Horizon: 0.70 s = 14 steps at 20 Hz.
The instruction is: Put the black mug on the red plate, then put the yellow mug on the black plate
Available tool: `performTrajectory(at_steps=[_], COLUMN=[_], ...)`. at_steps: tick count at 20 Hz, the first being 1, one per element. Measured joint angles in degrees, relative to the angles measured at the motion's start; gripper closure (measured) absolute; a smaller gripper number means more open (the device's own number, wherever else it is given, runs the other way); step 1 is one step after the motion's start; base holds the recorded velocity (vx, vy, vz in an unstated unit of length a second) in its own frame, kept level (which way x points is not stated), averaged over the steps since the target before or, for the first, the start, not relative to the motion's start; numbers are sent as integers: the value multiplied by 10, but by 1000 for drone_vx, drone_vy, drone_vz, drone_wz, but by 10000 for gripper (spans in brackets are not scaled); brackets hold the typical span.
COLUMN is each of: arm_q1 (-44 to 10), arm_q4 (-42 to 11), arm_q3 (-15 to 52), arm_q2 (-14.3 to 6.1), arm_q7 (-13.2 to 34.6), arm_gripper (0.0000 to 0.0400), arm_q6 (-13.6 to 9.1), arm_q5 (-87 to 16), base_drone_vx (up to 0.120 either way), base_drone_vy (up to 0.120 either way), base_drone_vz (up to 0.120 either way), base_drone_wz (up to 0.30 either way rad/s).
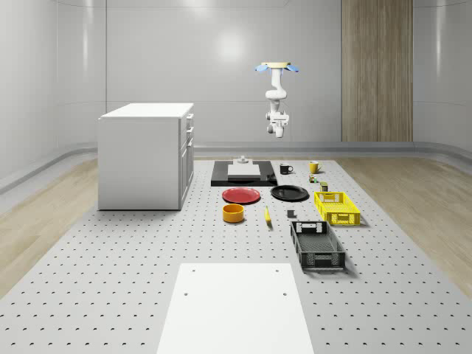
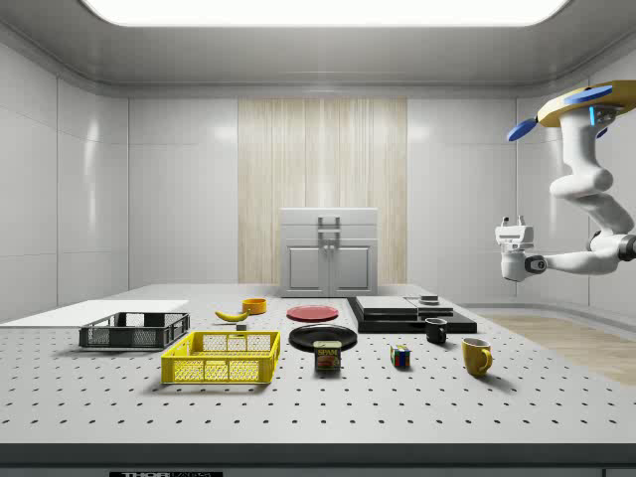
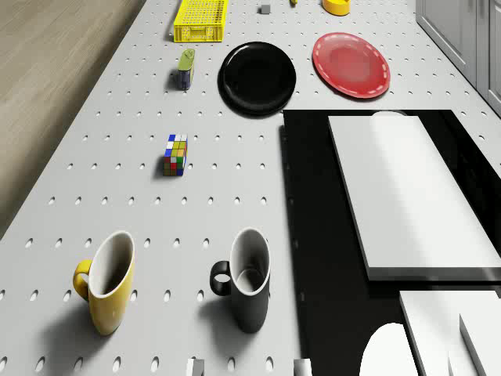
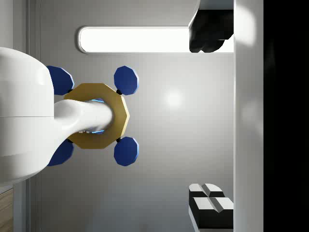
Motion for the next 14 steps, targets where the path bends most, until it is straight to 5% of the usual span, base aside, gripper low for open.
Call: performTrajectory(at_steps=[9, 14], arm_q1=[-2, -3], arm_q4=[108, 148], arm_q3=[1, 2], arm_q2=[27, 42], arm_q7=[-1, -1], arm_gripper=[0, 0], arm_q6=[-78, -100], arm_q5=[1, 1], base_drone_vx=[84, 104], base_drone_vy=[0, -88], base_drone_vz=[0, 0], base_drone_wz=[0, 0])
